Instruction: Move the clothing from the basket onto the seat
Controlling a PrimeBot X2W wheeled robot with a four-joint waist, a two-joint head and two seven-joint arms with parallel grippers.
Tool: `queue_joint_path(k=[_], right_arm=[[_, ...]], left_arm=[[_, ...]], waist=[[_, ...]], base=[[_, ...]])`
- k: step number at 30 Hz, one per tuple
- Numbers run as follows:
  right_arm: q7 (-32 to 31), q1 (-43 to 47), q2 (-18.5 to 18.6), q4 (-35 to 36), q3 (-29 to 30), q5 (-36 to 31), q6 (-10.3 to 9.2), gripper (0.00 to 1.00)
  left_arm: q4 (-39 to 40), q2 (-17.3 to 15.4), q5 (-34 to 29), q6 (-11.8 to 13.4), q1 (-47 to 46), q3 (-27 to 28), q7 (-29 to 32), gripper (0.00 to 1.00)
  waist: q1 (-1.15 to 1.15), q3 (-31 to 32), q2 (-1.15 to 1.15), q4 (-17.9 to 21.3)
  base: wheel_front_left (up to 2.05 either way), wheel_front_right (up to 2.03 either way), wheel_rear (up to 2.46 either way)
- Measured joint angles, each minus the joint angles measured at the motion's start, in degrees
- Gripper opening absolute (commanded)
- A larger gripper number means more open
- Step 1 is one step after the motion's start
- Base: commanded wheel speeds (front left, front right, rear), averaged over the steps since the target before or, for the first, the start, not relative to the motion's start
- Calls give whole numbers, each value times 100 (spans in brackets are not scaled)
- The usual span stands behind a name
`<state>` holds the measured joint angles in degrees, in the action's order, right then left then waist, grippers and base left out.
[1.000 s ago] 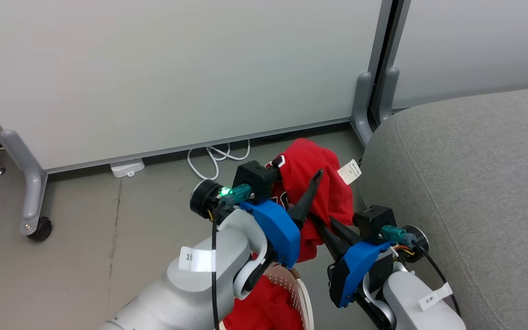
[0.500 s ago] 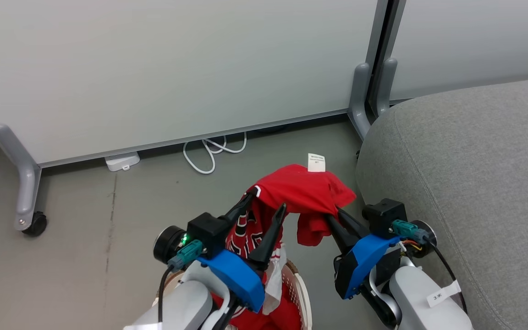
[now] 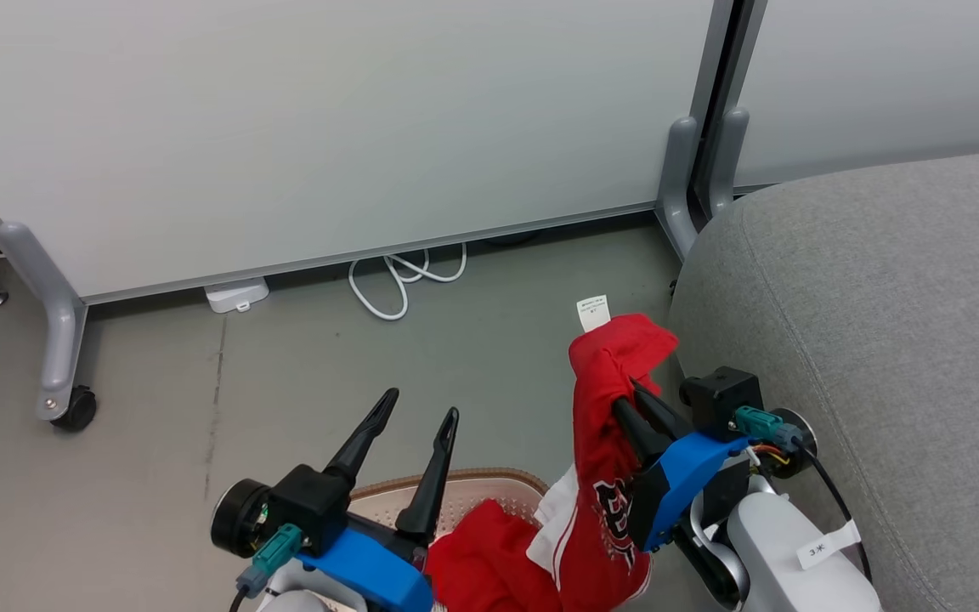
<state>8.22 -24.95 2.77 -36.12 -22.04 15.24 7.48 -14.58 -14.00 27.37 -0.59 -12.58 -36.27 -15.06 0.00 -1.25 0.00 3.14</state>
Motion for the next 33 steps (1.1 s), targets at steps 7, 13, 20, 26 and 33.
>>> queue_joint_path(k=[7, 13, 20, 26, 33], right_arm=[[18, 22, 0, -29, 4, 2, 0, 0], [16, 31, 0, -38, 29, -18, 0, 0], [7, 32, 0, -27, 41, -43, 0, 0], [-9, 24, 0, -5, 37, -41, 1, 0], [-9, -9, 0, -25, 111, -107, 0, 0]], left_arm=[[112, 146, -238, -120, 455, 559, -1, 100], [121, 298, -426, -259, 693, 827, 0, 100], [47, 459, -584, -403, 775, 1024, 0, 100], [25, 533, -693, -492, 788, 1192, -1, 100], [22, 602, -793, -561, 792, 1352, 0, 100]], waist=[[0, 54, 0, -22], [0, 59, 0, -30], [0, 37, 0, -27], [0, -22, 0, 108], [0, -134, 0, 500]], base=[[0, 0, 0], [0, 0, 0], [0, 0, 0], [0, 0, 0], [0, 0, 0]])
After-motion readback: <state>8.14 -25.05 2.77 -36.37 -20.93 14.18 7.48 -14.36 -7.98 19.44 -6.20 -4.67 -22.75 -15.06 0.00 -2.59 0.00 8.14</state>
